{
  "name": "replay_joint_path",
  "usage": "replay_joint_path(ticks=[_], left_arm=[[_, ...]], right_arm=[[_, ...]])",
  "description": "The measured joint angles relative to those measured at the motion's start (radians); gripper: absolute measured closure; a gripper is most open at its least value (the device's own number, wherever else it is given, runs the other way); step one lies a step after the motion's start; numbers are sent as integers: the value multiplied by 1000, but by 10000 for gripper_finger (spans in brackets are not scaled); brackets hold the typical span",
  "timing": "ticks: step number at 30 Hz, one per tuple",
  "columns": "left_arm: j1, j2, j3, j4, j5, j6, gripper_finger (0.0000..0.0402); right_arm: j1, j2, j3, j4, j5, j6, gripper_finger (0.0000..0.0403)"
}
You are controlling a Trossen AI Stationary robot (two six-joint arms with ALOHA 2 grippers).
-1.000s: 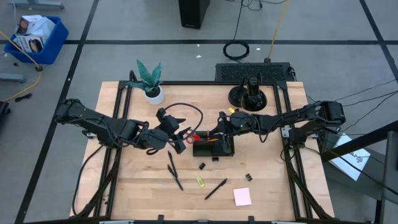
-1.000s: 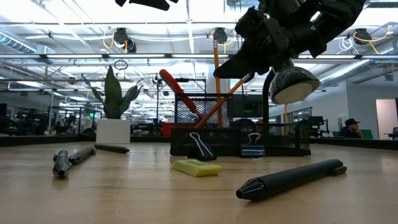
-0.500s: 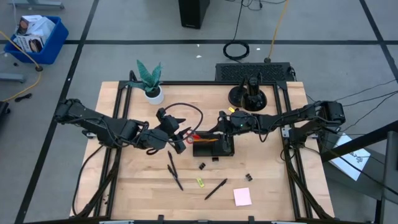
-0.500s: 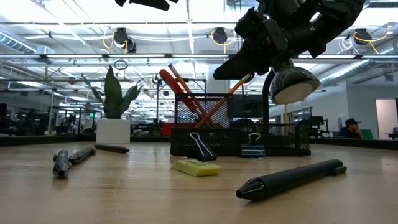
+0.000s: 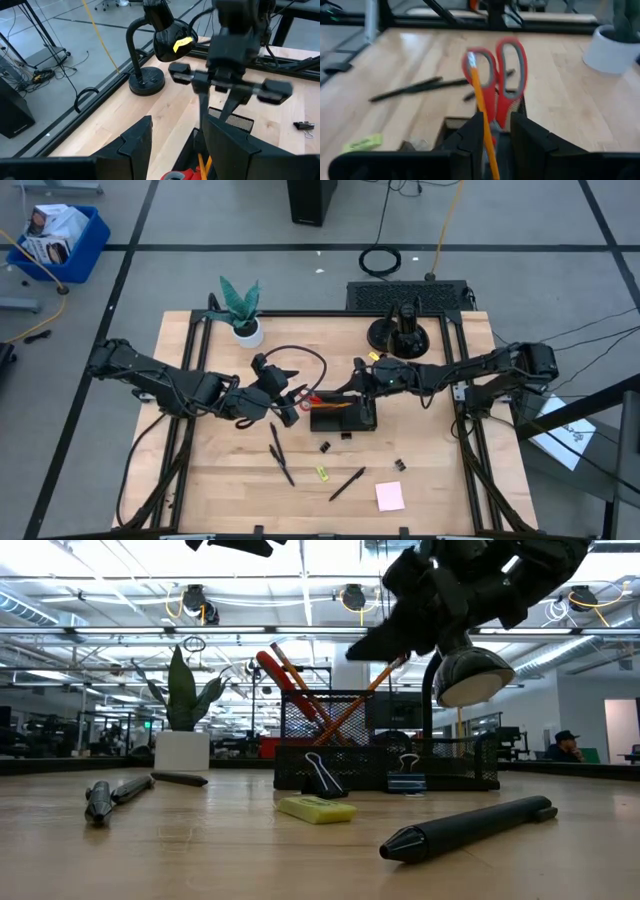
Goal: Pick and place office supplies into organizer
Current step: Put the top left black pen into the black desk organizer
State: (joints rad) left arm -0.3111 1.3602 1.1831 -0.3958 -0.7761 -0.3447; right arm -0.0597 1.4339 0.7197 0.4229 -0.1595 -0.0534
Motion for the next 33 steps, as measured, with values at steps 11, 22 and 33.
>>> replay_joint_path(ticks=[11, 22, 33], left_arm=[[0, 0, 0, -6, 0, -6, 220], [0, 0, 0, -21, 64, -49, 220], [-17, 0, 0, -41, 105, -84, 220]], right_arm=[[36, -274, 3, -78, -3, -19, 312], [195, -484, 5, -205, -4, 22, 312], [440, -514, 5, -247, -10, 34, 312]])
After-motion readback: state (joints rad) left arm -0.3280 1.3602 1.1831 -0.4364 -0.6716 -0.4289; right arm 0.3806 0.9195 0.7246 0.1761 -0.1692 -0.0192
